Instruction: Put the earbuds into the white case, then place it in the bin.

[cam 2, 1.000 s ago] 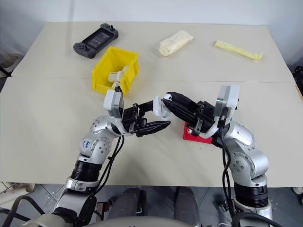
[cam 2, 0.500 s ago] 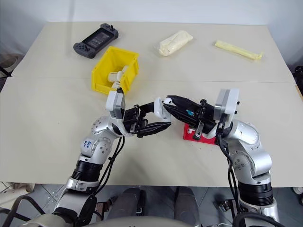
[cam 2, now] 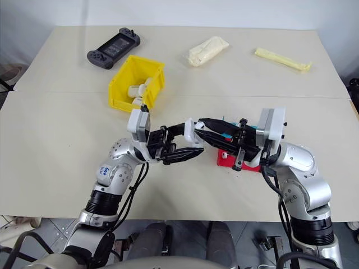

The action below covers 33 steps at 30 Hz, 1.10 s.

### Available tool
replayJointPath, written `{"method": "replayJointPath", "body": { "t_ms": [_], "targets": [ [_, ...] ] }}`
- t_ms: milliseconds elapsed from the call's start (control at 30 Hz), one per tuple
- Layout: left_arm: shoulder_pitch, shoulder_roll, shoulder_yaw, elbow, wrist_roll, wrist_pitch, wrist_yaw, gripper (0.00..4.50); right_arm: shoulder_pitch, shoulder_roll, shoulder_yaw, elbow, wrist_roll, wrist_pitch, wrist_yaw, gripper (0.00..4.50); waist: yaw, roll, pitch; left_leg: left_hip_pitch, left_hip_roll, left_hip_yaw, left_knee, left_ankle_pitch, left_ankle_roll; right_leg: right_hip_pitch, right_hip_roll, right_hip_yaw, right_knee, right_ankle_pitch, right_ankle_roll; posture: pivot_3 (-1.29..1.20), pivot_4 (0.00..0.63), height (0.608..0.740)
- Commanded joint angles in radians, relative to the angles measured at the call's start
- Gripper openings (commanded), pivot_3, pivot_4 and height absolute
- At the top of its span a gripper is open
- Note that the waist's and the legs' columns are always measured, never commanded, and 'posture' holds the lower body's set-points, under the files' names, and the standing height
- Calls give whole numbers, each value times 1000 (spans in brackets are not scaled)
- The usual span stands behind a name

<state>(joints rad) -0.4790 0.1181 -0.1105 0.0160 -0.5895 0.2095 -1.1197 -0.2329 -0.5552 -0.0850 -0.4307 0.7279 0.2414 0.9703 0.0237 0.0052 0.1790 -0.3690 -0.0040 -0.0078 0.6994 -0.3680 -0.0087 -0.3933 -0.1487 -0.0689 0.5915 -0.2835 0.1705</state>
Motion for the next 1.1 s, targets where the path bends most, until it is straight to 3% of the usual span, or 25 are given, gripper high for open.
{"method": "replayJointPath", "body": {
  "t_ms": [33, 800, 1100],
  "targets": [
    [-51, -11, 51, -68, -55, -25, 15, 2802, 43, -52, 32, -31, -3, 40, 61, 515, 1, 0, 0, 0, 0, 0, 0, 0, 0, 0, 0, 0, 0, 0, 0, 0, 150, 740],
    [-43, 14, 15, -81, -49, 0, -58, 2802, -90, 12, 82, 86, -17, 45, 39, 515, -1, 0, 0, 0, 0, 0, 0, 0, 0, 0, 0, 0, 0, 0, 0, 0, 150, 740],
    [-60, 2, 27, -68, -36, -41, -60, 2802, -74, -44, 100, 104, -25, 128, 67, 515, 0, 0, 0, 0, 0, 0, 0, 0, 0, 0, 0, 0, 0, 0, 0, 0, 150, 740]
  ]
}}
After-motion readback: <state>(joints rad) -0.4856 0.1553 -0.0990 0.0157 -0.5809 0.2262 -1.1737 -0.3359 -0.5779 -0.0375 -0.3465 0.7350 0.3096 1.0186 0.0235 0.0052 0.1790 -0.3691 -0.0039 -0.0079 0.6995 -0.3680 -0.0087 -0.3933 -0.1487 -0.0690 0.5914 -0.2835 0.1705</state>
